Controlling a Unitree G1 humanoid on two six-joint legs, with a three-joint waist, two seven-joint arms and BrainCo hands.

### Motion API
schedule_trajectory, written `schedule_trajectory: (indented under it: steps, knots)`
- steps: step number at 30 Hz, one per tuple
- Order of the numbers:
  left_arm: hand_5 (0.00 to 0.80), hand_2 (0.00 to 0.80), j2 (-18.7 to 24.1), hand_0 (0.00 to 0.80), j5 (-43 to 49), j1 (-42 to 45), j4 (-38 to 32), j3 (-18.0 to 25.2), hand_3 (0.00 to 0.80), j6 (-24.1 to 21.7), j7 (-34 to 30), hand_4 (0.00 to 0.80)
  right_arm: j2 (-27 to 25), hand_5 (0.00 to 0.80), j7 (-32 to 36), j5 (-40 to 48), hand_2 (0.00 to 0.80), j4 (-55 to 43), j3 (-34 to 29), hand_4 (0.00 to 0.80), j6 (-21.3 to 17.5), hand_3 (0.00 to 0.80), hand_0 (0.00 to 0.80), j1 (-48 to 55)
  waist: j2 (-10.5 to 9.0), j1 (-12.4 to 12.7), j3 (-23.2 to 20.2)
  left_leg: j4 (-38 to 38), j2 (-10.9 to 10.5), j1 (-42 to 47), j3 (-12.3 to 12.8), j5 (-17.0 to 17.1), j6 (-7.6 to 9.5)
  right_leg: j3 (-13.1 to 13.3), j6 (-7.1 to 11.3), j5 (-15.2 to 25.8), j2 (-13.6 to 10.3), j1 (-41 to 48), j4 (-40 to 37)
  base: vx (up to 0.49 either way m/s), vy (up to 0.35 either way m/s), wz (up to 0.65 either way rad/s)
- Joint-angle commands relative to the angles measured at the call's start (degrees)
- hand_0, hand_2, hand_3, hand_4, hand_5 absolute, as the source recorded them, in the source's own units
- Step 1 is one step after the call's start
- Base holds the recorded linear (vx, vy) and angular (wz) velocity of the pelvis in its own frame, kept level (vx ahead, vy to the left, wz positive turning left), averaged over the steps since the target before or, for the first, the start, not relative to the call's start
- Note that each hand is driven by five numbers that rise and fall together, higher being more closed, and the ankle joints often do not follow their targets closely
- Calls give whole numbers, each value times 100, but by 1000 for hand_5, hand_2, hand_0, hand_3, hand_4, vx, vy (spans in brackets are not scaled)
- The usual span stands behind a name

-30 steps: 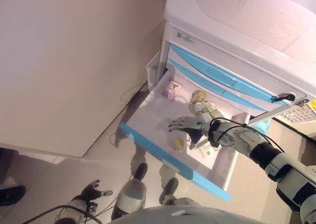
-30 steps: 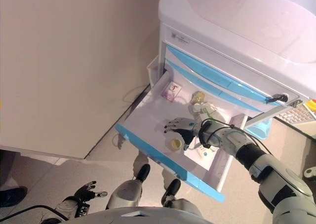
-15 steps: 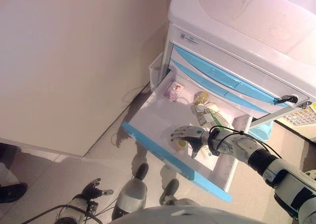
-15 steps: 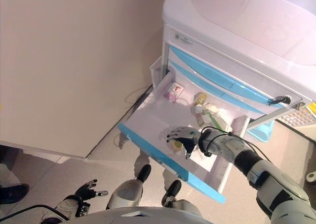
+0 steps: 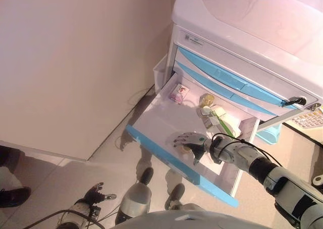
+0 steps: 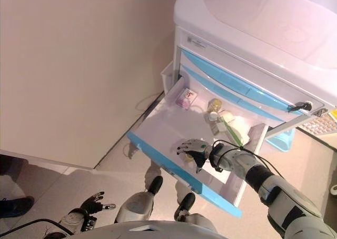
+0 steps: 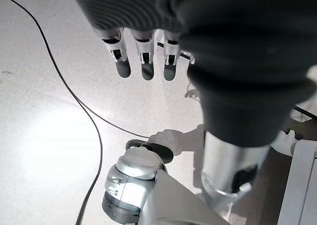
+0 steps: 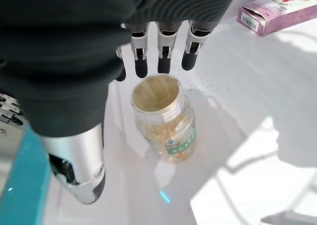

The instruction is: Open the drawer and pick up the medicine

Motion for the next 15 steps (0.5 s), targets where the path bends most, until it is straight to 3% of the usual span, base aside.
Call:
schedule_trajectory:
  steps: [1, 15]
  knots:
    - [0, 0, -91, 0, 173, -5, 209, -47, 0, -81, 46, 0, -21, 0, -342, -145, 0, -169, 20, 0, 109, 0, 0, 1, -10, -6, -160, 27, -9, -211, 125, -337, -168, -49, 175, -784, 96, 256, 482, 0, 0, 0]
    - [0, 0, -188, 0, 129, 57, 222, -74, 0, -125, 74, 0, 84, 0, -1237, -767, 0, 12, -288, 0, 529, 0, 0, 149, 53, -52, -200, 22, -44, -206, 132, -354, -130, -27, 199, -755, 72, 243, 464, 0, 0, 0]
